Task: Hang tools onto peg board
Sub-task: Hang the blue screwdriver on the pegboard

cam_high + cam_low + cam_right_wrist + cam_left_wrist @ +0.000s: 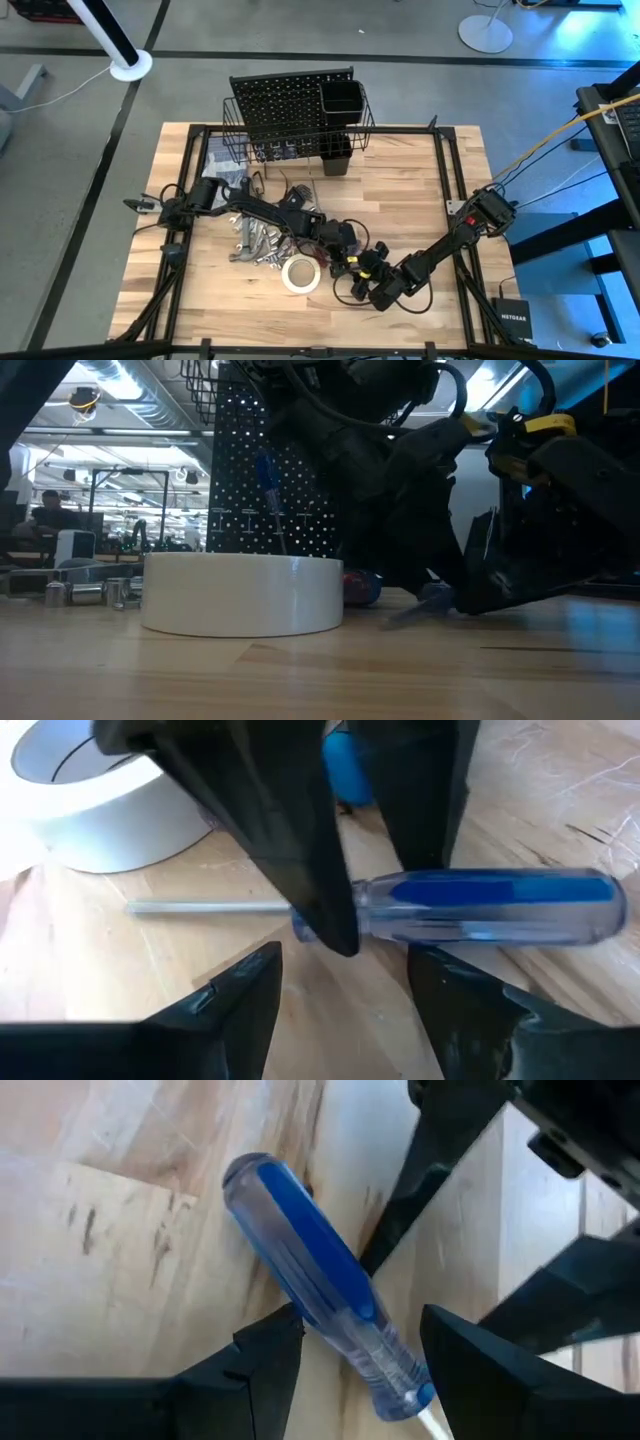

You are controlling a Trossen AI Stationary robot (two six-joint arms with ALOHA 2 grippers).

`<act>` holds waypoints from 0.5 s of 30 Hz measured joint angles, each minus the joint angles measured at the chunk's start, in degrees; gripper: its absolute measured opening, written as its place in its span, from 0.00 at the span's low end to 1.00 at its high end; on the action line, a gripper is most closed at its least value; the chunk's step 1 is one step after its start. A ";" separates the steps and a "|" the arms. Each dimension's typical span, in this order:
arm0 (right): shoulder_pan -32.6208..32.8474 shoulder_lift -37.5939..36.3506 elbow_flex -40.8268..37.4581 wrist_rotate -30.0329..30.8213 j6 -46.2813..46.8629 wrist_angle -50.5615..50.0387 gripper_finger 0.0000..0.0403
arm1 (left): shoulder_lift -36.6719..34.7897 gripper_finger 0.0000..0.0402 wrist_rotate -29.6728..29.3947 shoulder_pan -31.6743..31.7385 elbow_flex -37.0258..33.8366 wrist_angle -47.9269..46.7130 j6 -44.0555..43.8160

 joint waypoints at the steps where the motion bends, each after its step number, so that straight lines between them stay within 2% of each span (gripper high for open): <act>1: 0.00 0.00 0.00 0.13 0.00 0.00 0.55 | 0.00 0.49 -0.27 -0.02 0.00 0.04 -0.06; 9: -0.02 0.00 0.00 -0.04 0.02 -0.17 0.55 | 1.62 0.49 -3.10 0.03 0.33 1.47 -0.94; 15: 0.00 0.00 0.00 -0.59 -0.09 -0.24 0.55 | 2.47 0.46 -5.65 -0.25 0.29 1.18 4.25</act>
